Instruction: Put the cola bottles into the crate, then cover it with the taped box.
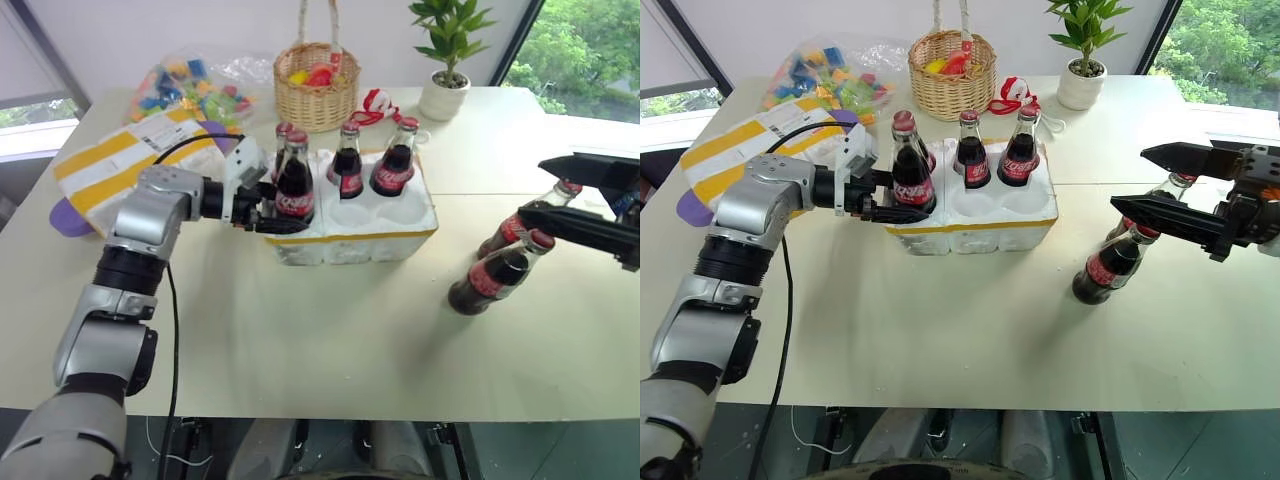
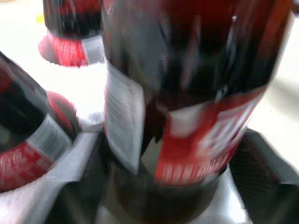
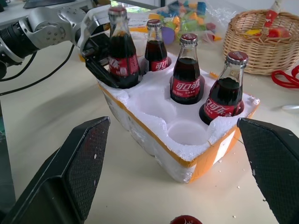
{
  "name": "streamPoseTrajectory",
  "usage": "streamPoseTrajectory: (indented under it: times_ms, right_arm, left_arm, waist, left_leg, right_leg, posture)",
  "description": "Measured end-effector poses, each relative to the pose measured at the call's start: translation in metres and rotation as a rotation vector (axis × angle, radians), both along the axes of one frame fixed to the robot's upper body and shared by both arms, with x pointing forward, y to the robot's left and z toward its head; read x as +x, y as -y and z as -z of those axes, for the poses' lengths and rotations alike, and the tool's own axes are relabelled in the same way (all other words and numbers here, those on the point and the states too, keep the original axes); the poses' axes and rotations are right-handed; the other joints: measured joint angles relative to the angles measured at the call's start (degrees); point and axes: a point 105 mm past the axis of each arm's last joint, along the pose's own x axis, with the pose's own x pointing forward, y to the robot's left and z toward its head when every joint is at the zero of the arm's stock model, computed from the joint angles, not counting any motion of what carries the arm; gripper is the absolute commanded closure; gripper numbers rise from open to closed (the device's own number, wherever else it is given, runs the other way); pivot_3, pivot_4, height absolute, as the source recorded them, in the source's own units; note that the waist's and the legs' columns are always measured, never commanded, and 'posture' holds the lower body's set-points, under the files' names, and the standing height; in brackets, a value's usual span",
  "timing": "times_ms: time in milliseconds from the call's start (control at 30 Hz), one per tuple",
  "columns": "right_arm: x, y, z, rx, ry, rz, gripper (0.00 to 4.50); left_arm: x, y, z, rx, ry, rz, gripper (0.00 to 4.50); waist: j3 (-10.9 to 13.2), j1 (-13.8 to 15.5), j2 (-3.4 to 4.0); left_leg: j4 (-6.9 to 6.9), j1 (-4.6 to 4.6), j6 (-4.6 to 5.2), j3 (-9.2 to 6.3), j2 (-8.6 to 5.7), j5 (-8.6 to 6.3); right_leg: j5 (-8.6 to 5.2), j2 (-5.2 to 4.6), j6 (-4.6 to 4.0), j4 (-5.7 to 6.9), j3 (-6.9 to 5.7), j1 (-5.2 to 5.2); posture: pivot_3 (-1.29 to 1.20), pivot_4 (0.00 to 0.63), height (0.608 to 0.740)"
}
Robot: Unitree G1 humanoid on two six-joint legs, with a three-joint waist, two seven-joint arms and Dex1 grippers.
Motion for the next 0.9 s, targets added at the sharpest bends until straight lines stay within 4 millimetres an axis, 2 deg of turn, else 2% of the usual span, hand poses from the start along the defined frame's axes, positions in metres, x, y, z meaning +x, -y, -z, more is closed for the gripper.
streamPoseTrajectory:
  times_ms: [233,300,367,500,600,667,733,900]
  right_arm:
    - [0.006,0.003,-0.001,-0.015,0.025,0.041,0.00]
    - [0.012,0.009,-0.005,-0.017,0.055,0.089,0.00]
    - [0.017,0.015,-0.008,-0.017,0.083,0.143,0.00]
    - [0.016,0.025,-0.013,0.007,0.105,0.201,0.00]
    - [0.000,0.038,-0.006,0.025,0.064,0.258,0.00]
    - [-0.015,0.043,0.004,0.040,0.021,0.272,0.00]
    - [-0.034,0.046,0.018,0.044,-0.042,0.284,0.00]
    - [-0.071,0.041,0.053,0.054,-0.175,0.303,0.00]
  left_arm:
    - [0.003,-0.005,-0.009,-0.073,-0.017,-0.042,0.02]
    - [0.002,-0.012,-0.022,-0.146,-0.051,-0.060,0.02]
    - [-0.003,-0.024,-0.044,-0.207,-0.060,-0.071,0.02]
    - [-0.032,-0.045,-0.087,-0.271,-0.044,-0.003,0.02]
    - [-0.059,-0.055,-0.105,-0.258,-0.043,0.060,0.02]
    - [-0.073,-0.060,-0.104,-0.217,-0.054,0.085,0.02]
    - [-0.086,-0.062,-0.093,-0.163,-0.088,0.116,0.02]
    - [-0.103,-0.059,-0.073,-0.086,-0.128,0.166,0.02]
  waist:
    - [0.0,-0.1,0.01]
    - [0.0,-0.2,0.01]
    - [0.0,-0.3,0.01]
    - [0.0,-0.2,0.07]
    - [0.0,0.3,0.05]
    - [-0.1,0.4,0.09]
    - [-0.1,0.6,0.11]
    - [-0.1,1.3,0.09]
  left_leg:
    - [0.01,0.02,0.00,0.00,0.00,0.00]
    - [0.02,0.01,-0.03,0.00,0.00,0.02]
    - [0.02,0.01,-0.09,0.00,0.01,0.05]
    - [0.00,0.01,-0.14,0.00,0.01,0.08]
    - [0.02,0.02,-0.13,-0.06,0.00,0.08]
    - [0.02,0.13,-0.02,-0.06,-0.01,0.01]
    - [0.00,0.25,0.16,-0.06,0.00,-0.10]
    - [-0.01,0.47,0.17,-0.05,0.05,-0.13]
  right_leg:
    - [0.00,0.01,0.00,0.02,0.00,0.00]
    - [0.00,0.01,0.00,0.02,0.00,-0.01]
    - [0.00,0.02,0.00,0.05,0.00,-0.03]
    - [0.00,0.02,0.00,0.05,0.01,-0.04]
    - [0.00,0.04,0.00,0.01,0.01,0.07]
    - [0.00,0.04,-0.01,-0.02,0.02,0.19]
    - [-0.01,0.04,-0.01,-0.03,0.03,0.29]
    - [-0.08,0.05,-0.14,-0.08,0.07,0.50]
  posture:
    - [0.00,0.150,0.732]
    - [0.00,0.150,0.732]
    - [0.00,0.150,0.732]
    - [0.00,0.150,0.732]
    - [0.00,0.150,0.732]
    - [0.00,0.150,0.732]
    - [0.00,0.150,0.732]
    - [0.00,0.150,0.732]
